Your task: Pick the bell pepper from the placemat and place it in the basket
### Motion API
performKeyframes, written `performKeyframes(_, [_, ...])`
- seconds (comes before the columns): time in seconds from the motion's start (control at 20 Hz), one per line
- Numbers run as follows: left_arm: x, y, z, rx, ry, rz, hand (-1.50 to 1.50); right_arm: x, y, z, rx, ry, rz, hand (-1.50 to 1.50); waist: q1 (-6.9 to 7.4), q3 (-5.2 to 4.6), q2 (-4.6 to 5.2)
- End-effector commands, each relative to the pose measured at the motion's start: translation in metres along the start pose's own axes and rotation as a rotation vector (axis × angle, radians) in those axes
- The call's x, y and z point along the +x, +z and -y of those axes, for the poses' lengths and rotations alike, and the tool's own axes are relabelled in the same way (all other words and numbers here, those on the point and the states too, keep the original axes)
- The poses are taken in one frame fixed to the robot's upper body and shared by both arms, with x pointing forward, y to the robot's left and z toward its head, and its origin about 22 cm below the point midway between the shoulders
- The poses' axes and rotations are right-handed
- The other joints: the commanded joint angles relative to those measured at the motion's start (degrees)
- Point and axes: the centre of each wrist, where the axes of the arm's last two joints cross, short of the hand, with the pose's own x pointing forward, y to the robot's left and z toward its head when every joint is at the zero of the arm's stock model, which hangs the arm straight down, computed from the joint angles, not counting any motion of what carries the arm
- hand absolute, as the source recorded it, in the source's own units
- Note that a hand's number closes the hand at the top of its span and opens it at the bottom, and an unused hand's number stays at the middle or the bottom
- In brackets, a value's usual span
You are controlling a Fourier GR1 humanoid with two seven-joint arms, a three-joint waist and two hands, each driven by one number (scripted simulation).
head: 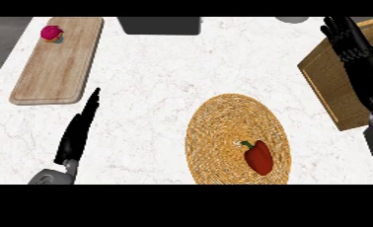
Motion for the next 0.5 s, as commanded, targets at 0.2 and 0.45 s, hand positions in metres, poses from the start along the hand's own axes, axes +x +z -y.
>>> performKeyframes(0.2, [-0.021,0.006,0.013,-0.065,0.157,-0.194,0.0,0.003,-0.006,-0.111,0.54,-0.484,0.157,1.5,3.97,0.11,-0.38])
performKeyframes(0.45, [-0.033,0.019,0.011,-0.105,0.221,-0.287,0.0,0.02,0.045,-0.186,1.018,-0.541,0.311,1.5,1.94,0.09,-1.68])
